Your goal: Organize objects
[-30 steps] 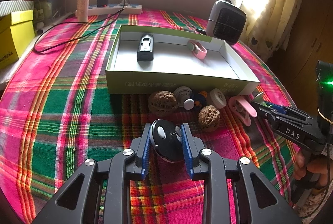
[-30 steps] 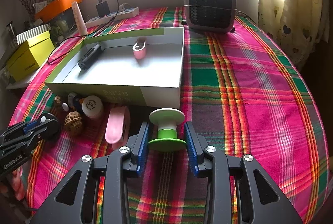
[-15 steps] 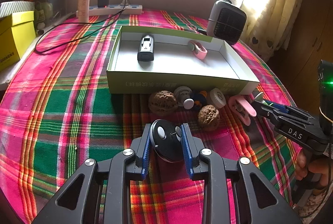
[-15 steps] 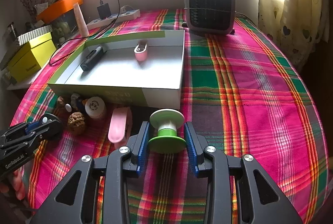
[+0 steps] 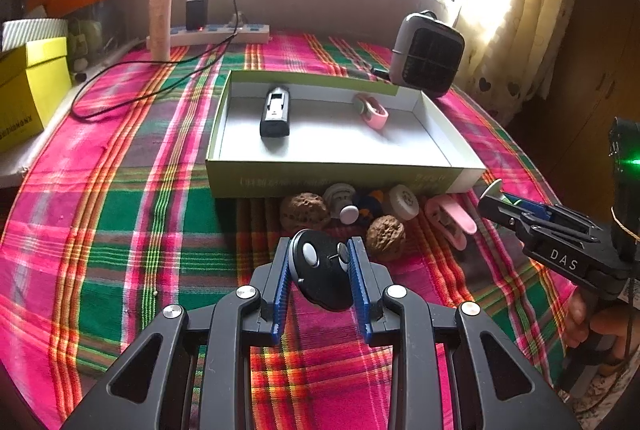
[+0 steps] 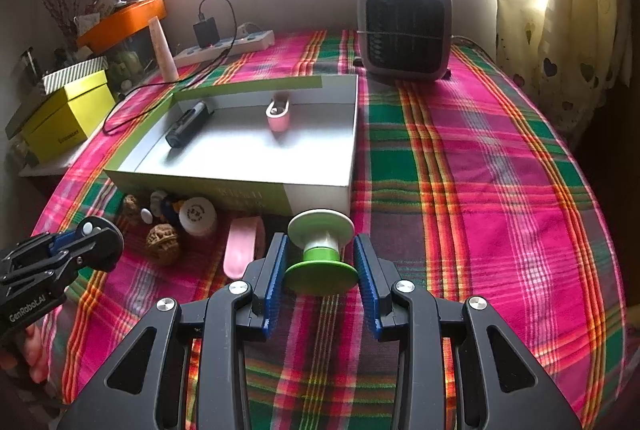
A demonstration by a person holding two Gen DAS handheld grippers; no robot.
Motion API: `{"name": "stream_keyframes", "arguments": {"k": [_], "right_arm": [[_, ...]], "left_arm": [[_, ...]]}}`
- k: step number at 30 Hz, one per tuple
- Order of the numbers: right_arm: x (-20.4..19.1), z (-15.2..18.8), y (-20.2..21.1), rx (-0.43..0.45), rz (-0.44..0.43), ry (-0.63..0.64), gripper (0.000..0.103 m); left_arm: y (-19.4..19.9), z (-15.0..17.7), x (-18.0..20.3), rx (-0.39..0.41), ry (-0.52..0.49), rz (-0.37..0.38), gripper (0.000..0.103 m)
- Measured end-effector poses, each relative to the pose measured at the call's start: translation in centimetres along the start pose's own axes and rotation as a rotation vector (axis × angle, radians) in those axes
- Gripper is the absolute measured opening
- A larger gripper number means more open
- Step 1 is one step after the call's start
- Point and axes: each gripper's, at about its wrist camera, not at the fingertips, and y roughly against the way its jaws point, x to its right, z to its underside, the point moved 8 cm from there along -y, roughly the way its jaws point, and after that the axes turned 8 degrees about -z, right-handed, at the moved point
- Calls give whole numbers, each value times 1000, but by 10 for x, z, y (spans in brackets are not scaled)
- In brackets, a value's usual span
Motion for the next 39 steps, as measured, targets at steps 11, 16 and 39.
{"name": "stream_keyframes", "arguments": {"k": [11,16,39], "right_arm": [[-1,-10,9,29,-12,-3,35],[-2,-22,13,50,-15,2,35],[-1,-73,-27,55,-25,36,35]], "left_arm": [[8,-13,7,25,-6,5,25],[9,-23,10,36,-11,5,25],[-32,-82,20,33,-30,31,25]]}}
